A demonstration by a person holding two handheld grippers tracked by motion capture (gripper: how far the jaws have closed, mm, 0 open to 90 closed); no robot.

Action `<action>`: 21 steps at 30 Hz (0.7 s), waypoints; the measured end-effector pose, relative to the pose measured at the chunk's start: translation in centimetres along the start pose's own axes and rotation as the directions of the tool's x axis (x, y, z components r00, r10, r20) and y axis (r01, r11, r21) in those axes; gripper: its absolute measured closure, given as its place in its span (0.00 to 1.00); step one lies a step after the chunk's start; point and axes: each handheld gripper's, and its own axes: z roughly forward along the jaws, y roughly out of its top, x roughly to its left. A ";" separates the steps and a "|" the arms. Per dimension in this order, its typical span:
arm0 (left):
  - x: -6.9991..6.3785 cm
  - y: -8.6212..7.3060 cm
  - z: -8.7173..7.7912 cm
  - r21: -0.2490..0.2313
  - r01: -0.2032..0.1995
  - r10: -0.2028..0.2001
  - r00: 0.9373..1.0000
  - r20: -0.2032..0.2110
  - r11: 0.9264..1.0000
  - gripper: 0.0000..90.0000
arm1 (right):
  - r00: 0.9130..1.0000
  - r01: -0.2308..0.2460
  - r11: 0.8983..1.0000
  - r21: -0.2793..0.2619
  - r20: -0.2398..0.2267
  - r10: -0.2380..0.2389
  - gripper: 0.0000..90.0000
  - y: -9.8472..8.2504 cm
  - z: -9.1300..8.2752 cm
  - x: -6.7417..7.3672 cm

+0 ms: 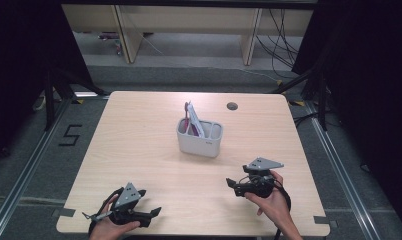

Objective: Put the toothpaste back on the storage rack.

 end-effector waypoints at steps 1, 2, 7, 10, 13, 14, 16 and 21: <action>0.0 0.0 0.0 -0.001 -0.001 0.001 1.000 0.002 1.000 0.21 | 1.000 -0.003 1.000 0.005 0.001 0.003 0.23 -0.1 -0.1 0.0; 0.0 0.0 0.0 -0.001 0.000 0.000 1.000 0.007 1.000 0.21 | 1.000 -0.021 1.000 0.012 -0.015 0.021 0.23 -0.3 -0.2 0.1; 0.0 0.0 0.0 0.002 -0.006 0.006 1.000 0.006 1.000 0.20 | 0.999 -0.031 0.999 0.015 -0.016 0.032 0.22 -1.1 -0.4 0.1; 0.0 0.0 0.0 -0.003 -0.001 0.001 1.000 0.000 1.000 0.20 | 1.000 -0.027 1.000 0.014 -0.001 0.027 0.19 -1.4 -0.6 0.0; 0.0 0.0 0.0 -0.002 -0.002 0.002 1.000 0.001 1.000 0.20 | 1.000 -0.010 1.000 0.010 -0.014 0.010 0.18 -2.0 -0.7 0.1; 0.0 0.0 0.0 -0.004 -0.002 0.002 1.000 0.001 1.000 0.20 | 0.999 -0.029 0.999 0.026 -0.028 0.030 0.18 -2.1 -0.9 0.3; 0.0 0.0 0.0 -0.003 -0.001 0.001 1.000 0.001 1.000 0.20 | 0.999 -0.013 1.000 0.018 -0.033 0.013 0.18 -2.3 -1.0 0.4; 0.2 0.0 -0.1 0.020 -0.020 0.020 1.000 -0.007 1.000 0.20 | 0.999 -0.026 0.999 0.020 -0.036 0.027 0.18 -2.6 -1.3 0.7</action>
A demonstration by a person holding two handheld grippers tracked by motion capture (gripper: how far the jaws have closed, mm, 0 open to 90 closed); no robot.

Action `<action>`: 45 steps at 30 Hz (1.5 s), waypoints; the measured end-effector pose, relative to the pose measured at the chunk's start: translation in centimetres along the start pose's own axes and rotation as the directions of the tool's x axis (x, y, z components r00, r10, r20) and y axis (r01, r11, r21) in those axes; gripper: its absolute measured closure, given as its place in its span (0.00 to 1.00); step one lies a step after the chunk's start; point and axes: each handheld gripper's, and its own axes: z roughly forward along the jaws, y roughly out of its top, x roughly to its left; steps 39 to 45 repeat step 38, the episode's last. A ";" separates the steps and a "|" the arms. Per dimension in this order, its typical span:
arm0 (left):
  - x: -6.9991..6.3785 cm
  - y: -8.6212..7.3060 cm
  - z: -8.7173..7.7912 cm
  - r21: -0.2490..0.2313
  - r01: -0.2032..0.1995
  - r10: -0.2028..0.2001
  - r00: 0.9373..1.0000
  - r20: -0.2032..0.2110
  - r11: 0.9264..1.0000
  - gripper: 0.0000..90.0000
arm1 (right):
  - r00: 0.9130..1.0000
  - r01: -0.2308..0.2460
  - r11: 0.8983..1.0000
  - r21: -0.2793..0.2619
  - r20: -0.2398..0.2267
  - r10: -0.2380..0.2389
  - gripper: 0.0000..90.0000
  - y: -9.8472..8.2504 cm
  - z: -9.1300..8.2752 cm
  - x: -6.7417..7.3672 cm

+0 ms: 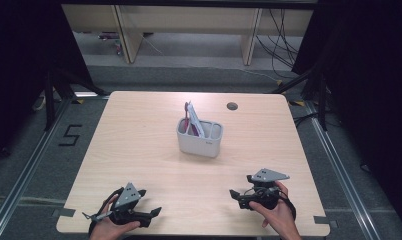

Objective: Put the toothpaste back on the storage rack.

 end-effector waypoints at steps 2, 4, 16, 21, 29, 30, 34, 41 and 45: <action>0.0 0.0 0.0 -0.003 0.004 -0.004 1.000 0.000 1.000 0.20 | 1.000 0.020 1.000 -0.003 0.016 -0.020 0.18 -0.1 -0.2 0.0; 0.0 0.0 0.0 0.001 -0.001 0.001 1.000 0.002 1.000 0.20 | 1.000 0.021 1.000 0.004 0.005 -0.021 0.18 -0.3 -0.3 0.0; 0.0 0.0 0.0 -0.005 0.010 -0.010 1.000 0.005 1.000 0.20 | 1.000 0.012 0.999 0.034 -0.020 -0.012 0.18 -1.5 -0.9 0.6; 0.0 0.0 0.0 0.001 0.003 -0.003 1.000 0.005 1.000 0.20 | 1.000 0.015 0.999 0.042 -0.017 -0.015 0.18 -2.0 -1.2 0.6; 0.0 0.0 0.0 -0.003 0.008 -0.008 1.000 0.007 1.000 0.20 | 1.000 0.009 0.999 0.050 -0.004 -0.009 0.18 -2.7 -1.8 0.6; 0.0 0.0 0.0 -0.003 0.008 -0.008 1.000 0.007 1.000 0.20 | 1.000 -0.004 0.999 0.050 0.000 0.004 0.18 -2.9 -1.9 0.7; 0.0 0.0 0.0 -0.004 0.008 -0.008 1.000 0.004 1.000 0.20 | 1.000 0.012 0.999 0.045 0.007 -0.012 0.18 -3.1 -2.1 0.5; 0.0 0.0 0.0 -0.002 0.007 -0.007 1.000 0.006 1.000 0.20 | 1.000 -0.001 0.999 0.050 0.003 0.001 0.18 -3.2 -2.2 0.5; 0.0 0.0 0.0 -0.002 0.007 -0.007 1.000 0.006 1.000 0.20 | 1.000 -0.001 0.999 0.050 0.003 0.001 0.18 -3.2 -2.2 0.5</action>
